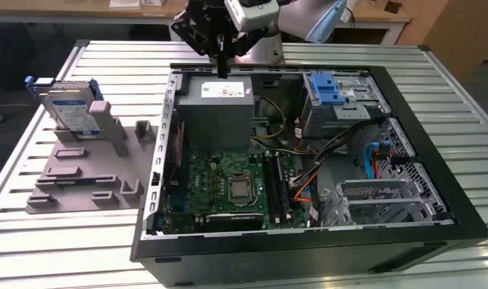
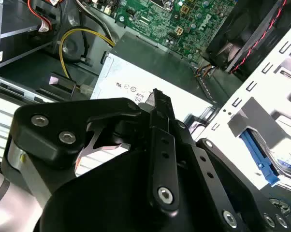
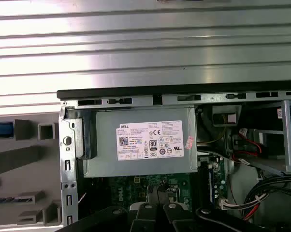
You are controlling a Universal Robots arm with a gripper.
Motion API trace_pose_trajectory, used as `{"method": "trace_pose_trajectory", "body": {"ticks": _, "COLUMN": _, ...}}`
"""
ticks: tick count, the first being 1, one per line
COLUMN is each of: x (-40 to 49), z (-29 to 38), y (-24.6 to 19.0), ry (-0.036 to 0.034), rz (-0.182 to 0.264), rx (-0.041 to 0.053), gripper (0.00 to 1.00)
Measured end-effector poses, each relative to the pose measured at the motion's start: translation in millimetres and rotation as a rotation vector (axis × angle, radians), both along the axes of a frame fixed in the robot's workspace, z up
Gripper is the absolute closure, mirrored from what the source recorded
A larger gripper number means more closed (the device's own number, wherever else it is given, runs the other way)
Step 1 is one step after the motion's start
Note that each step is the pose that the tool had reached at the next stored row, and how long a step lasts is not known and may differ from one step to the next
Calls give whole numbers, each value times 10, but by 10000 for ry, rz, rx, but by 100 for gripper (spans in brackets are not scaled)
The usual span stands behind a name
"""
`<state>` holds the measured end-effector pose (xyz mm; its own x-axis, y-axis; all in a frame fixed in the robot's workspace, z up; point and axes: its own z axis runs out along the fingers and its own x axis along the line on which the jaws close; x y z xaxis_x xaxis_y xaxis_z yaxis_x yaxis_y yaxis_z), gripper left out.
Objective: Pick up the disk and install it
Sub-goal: 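Reach for the disk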
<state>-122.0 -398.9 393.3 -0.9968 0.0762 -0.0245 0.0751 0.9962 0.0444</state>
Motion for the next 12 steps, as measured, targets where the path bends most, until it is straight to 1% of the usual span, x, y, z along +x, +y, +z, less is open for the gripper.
{"method": "trace_pose_trajectory", "body": {"ticks": 12, "x": -18, "z": 0, "y": 0, "ry": 0, "rz": 0, "rx": 0, "gripper": 89}}
